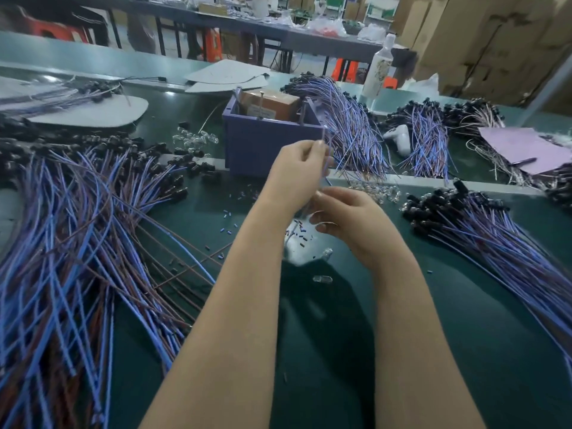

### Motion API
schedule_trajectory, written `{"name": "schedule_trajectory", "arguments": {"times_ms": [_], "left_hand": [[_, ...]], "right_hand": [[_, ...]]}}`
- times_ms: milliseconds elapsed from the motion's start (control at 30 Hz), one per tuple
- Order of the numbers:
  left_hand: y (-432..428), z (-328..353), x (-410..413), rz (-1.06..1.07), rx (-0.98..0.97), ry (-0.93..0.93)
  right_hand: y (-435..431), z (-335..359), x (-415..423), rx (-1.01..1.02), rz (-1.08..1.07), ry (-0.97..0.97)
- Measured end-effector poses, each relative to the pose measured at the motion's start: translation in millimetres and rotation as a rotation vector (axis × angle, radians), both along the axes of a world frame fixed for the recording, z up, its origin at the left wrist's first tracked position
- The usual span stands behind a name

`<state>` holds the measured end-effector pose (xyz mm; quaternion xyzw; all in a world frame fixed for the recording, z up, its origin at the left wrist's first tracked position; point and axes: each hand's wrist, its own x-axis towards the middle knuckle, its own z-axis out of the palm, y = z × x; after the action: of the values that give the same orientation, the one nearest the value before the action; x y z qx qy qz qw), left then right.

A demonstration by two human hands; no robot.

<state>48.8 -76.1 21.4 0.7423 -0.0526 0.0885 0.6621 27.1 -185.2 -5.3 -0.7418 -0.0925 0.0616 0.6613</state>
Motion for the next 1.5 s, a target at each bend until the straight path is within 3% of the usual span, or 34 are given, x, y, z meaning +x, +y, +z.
{"name": "schedule_trajectory", "arguments": {"times_ms": [100, 233, 333, 500, 600, 700, 800, 933, 1033, 1167, 1300, 1500], "left_hand": [[-6, 4, -4, -0.096, 0.048, -0.071], [-9, 13, -10, -0.068, 0.306, -0.239], [-20, 23, -15, -0.093, 0.483, -0.298], [-29, 20, -16, -0.169, 0.584, -0.243], [-14, -1, -13, -0.148, 0.565, -0.08], [0, -21, -10, -0.141, 0.561, -0.023], [-1, -28, -8, -0.105, 0.431, -0.058], [-6, -35, -5, -0.052, 0.39, -0.07], [-3, -42, -4, -0.013, 0.41, -0.03], [9, -50, -1, 0.019, 0.479, 0.07], [18, -53, 2, 0.073, 0.323, 0.125], [14, -50, -1, -0.024, 0.241, 0.108]], "right_hand": [[-1, 1, 0, 0.019, 0.015, -0.022], [-12, 3, -2, 0.502, 0.087, 0.054], [-8, 3, -3, 0.636, 0.097, -0.028], [-9, 3, 4, 0.676, -0.236, -0.234], [-23, 4, 7, 0.857, -0.571, -0.158], [-34, 1, 11, 1.081, -0.718, -0.092], [-24, -7, 16, 0.955, -0.633, -0.011], [-4, -24, 20, 0.427, -0.389, 0.009], [-2, -30, 21, 0.235, -0.475, -0.091], [-10, -28, 22, 0.495, -0.667, -0.09], [-11, -27, 22, 0.729, -0.684, -0.005], [-1, -32, 23, 0.579, -0.496, 0.046]]}}
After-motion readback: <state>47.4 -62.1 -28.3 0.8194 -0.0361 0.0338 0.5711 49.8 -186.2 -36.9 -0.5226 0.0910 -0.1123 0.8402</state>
